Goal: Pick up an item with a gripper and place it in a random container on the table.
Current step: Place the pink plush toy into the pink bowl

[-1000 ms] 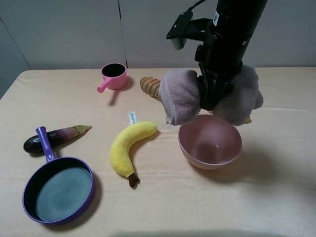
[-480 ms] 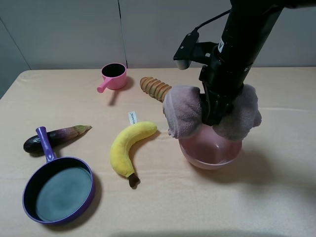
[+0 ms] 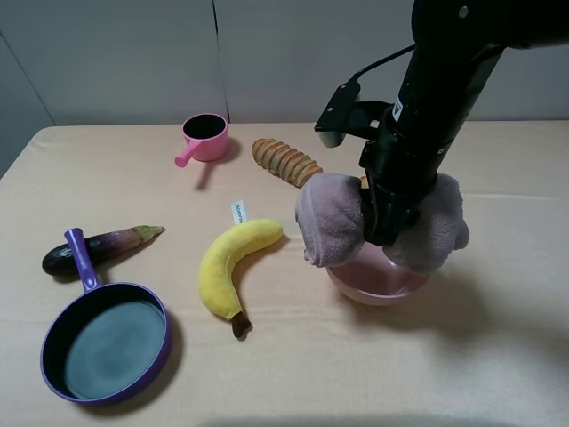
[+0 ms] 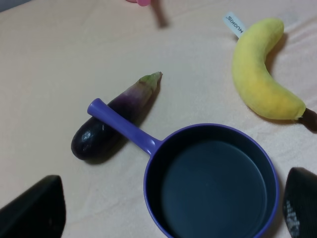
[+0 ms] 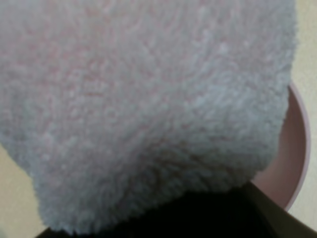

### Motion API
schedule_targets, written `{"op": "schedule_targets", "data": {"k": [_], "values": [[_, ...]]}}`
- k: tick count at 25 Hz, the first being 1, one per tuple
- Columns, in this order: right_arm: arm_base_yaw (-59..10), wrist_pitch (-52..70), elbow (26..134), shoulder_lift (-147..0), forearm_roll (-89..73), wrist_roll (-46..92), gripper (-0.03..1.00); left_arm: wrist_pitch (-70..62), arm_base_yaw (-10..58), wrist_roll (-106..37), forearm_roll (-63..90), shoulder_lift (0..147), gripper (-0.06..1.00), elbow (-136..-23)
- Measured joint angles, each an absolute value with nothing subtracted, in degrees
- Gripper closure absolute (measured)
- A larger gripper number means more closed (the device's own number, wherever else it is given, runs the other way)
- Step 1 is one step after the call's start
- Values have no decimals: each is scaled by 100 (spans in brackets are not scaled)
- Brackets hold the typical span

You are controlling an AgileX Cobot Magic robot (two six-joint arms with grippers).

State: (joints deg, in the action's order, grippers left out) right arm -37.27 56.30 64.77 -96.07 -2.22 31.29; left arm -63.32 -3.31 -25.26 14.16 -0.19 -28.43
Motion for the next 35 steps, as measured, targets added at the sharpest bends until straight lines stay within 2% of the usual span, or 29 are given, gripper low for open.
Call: {"op": "schedule_targets", "data": {"k": [12,35], "values": [[-3727,5491,6447,-9607,-213,3108,61,-6332,-331,-2526,1416,-19,6,-2843],[-3646,4460,5565,-9607,-218,3111,61,-6332,-331,-2519,1416,-19,6,-2843]]}}
